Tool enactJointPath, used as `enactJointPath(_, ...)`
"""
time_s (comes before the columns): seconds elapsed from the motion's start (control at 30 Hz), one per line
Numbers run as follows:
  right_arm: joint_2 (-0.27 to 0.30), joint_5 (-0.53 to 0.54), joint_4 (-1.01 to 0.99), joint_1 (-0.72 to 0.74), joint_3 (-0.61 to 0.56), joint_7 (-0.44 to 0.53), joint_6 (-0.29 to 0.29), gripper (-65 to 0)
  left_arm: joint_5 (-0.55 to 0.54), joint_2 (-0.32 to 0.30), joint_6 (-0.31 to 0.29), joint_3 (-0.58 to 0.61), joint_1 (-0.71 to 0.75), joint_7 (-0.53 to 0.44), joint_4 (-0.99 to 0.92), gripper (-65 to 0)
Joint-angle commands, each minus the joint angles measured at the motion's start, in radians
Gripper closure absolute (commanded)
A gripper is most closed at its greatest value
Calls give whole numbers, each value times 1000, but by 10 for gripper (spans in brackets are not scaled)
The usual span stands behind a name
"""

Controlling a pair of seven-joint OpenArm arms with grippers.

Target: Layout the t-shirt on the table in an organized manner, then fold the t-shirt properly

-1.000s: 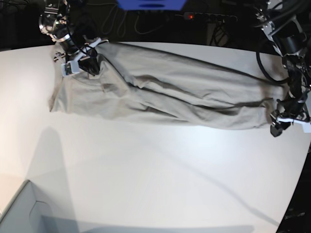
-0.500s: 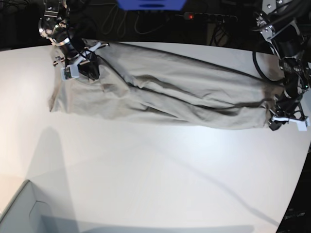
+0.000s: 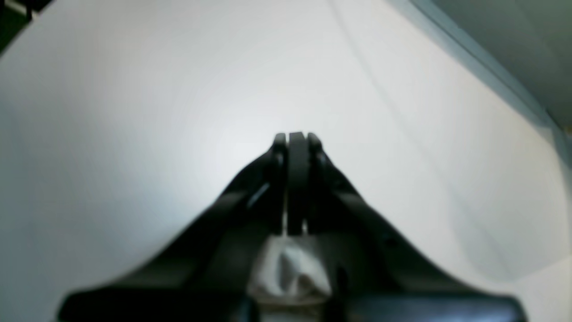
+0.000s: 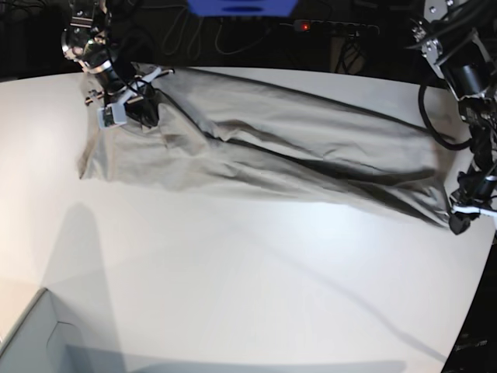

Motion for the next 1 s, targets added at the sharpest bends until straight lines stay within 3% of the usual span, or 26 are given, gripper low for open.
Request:
enactJointPath(0.0,6,13,12,0,1,26,10,0,-13,-14,-12,-4,2,-20,33,-2)
enactJointPath(0.37,6,13,12,0,1,26,10,0,-15,-14,-18,-4,46,-18,114,-2)
enactJointPath(0.53,6,13,12,0,3,26,10,0,-19,14,-23,-7,118,69,240,-2)
enactJointPath(0.73,3,13,12,0,3,26,10,0,-125,37,-23,-53,249,108,352,-2)
enactJointPath(0.97,2,13,12,0,3,26,10,0,-160,30,-24,-53,332,100,266,-2)
